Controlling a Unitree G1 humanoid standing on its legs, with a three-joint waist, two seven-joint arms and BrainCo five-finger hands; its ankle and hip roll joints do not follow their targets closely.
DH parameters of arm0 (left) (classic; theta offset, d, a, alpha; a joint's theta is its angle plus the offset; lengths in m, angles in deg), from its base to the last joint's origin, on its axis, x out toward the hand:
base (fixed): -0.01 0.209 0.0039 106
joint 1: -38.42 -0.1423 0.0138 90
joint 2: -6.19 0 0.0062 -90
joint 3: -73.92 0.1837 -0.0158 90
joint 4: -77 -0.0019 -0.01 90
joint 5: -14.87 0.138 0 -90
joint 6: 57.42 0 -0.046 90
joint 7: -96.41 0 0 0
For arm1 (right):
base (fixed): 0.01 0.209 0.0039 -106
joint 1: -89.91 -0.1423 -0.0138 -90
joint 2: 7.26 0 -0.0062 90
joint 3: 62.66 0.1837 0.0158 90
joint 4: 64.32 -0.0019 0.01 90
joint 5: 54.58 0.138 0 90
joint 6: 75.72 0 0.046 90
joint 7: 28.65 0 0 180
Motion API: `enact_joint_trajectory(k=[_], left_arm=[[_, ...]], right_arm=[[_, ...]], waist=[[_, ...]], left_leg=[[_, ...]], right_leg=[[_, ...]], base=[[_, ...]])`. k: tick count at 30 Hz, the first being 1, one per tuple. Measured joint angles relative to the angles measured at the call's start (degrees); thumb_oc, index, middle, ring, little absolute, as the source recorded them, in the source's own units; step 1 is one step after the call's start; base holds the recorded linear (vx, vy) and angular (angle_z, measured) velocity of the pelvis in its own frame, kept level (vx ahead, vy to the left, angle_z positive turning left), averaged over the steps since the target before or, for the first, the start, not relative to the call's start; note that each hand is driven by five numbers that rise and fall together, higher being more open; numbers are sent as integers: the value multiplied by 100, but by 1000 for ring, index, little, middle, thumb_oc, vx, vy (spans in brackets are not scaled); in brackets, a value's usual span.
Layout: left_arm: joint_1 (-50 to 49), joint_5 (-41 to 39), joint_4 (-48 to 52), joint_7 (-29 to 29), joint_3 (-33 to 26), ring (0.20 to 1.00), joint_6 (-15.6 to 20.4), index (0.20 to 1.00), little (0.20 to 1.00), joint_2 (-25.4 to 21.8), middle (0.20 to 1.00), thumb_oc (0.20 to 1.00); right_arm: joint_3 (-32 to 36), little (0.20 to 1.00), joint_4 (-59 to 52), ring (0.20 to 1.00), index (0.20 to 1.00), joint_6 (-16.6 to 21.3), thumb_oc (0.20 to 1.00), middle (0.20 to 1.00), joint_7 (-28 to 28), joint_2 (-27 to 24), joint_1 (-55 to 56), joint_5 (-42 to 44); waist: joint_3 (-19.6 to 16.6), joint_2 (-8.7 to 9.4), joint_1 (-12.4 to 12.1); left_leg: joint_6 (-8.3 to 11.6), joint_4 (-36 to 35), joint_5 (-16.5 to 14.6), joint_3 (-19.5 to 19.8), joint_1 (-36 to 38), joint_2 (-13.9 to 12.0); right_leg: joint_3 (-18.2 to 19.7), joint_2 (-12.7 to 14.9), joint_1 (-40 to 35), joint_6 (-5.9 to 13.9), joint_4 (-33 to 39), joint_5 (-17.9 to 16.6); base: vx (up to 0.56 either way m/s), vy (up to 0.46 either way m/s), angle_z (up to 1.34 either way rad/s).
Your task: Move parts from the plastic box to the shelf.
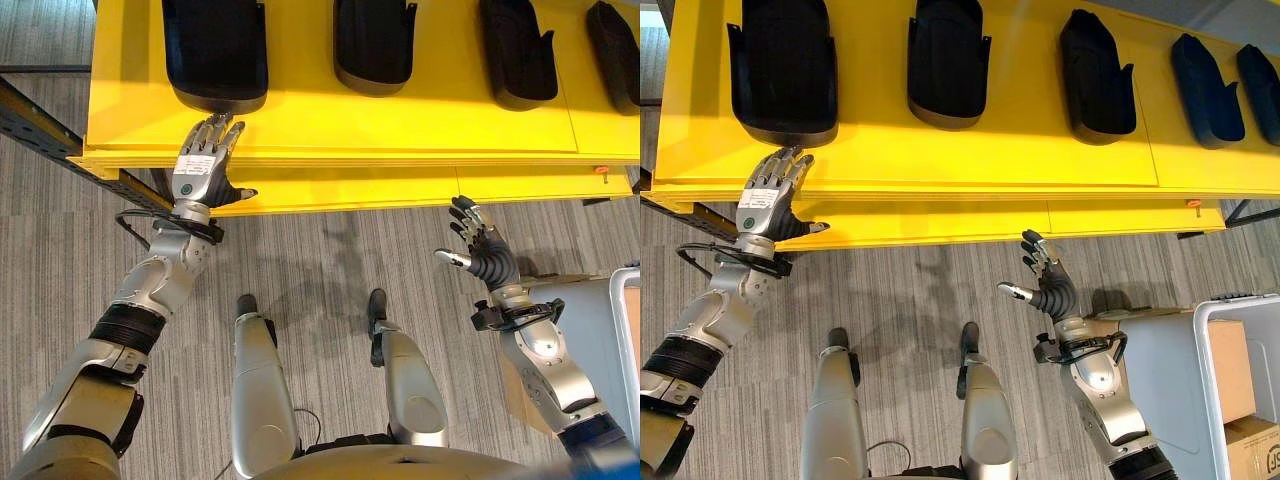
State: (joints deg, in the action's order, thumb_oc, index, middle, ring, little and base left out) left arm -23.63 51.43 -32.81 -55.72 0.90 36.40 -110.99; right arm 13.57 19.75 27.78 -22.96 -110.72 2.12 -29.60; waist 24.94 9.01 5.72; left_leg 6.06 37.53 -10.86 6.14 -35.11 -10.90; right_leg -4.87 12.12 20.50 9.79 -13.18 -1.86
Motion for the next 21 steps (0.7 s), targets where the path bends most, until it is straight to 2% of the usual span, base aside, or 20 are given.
enact_joint_trajectory(k=[21], left_arm=[[263,-166,-244,153,107,1000,-79,1000,1000,-2,1000,1000]], right_arm=[[-1,1000,-2,1000,1000,0,1000,1000,-29,-30,9,4]], waist=[[-11,31,42]], left_leg=[[-26,144,-57,-46,-88,-4]], right_leg=[[99,4,113,17,-92,21]], base=[[3,2,-1]])
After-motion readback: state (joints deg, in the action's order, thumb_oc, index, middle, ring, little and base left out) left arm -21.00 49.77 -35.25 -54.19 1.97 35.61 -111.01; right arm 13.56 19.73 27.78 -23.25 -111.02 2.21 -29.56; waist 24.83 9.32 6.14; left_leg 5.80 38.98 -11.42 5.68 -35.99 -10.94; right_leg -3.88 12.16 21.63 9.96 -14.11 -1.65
